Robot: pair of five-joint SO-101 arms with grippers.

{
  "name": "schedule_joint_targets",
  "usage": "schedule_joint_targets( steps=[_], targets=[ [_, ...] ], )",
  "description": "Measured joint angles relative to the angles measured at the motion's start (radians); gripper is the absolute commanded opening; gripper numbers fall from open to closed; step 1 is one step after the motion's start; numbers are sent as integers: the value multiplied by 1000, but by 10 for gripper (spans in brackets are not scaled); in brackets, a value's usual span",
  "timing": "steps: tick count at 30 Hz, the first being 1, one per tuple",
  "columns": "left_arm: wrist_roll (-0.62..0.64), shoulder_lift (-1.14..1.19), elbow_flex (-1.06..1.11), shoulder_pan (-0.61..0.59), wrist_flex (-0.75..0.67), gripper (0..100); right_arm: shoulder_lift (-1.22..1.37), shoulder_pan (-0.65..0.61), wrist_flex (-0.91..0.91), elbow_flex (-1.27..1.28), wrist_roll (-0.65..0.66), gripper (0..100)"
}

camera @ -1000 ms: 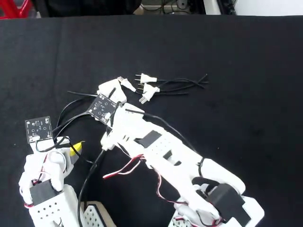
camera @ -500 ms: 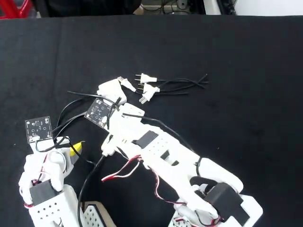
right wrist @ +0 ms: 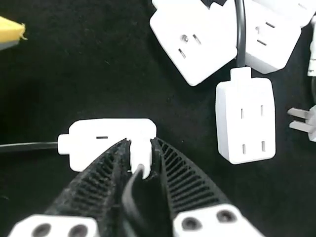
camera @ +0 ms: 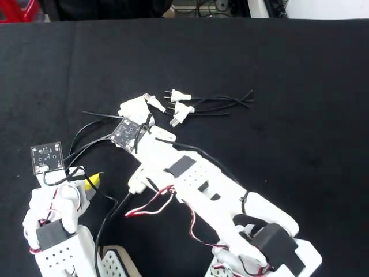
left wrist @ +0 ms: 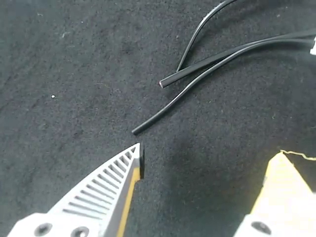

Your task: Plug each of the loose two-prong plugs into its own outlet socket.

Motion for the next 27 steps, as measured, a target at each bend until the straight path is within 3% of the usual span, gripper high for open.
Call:
schedule_joint_targets(
  steps=[9, 21, 27],
  targets=[
    [0, 0, 15, 0, 0, 384, 57, 51, 48, -77, 0, 11],
    [-3, 0, 25, 0, 0, 385, 83, 242, 345, -212, 75, 11],
    [-3, 0, 25, 0, 0, 385, 83, 391, 404, -219, 164, 11]
  ],
)
